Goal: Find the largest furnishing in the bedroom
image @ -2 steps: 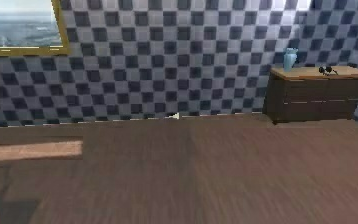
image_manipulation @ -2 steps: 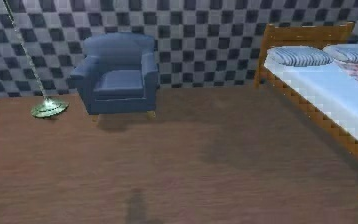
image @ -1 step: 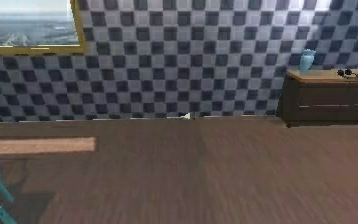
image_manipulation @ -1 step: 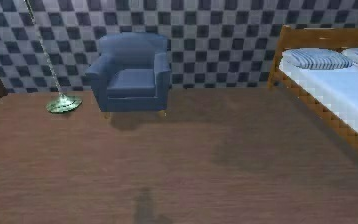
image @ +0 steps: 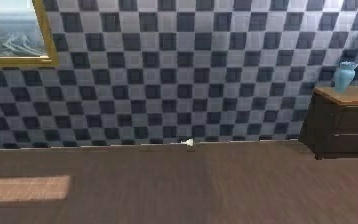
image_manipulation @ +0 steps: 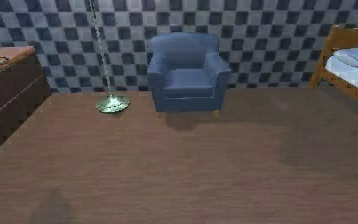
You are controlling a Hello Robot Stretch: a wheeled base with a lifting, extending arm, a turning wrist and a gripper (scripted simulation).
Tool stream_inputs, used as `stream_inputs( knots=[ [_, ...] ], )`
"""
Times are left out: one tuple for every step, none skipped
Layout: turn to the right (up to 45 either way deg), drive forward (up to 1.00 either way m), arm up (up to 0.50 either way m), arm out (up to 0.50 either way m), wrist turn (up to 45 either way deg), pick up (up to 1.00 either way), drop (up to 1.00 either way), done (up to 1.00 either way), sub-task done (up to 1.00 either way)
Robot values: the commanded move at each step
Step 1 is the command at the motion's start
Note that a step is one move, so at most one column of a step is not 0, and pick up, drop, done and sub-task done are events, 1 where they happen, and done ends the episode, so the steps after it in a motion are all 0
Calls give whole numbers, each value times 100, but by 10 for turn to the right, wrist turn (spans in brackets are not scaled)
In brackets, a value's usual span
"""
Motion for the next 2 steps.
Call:
stream_inputs(
  knots=[
    [-390, 0, 0, 0, 0, 0, 0, 0, 0],
    [0, 40, 0, 0, 0, 0, 0, 0, 0]
  ],
)
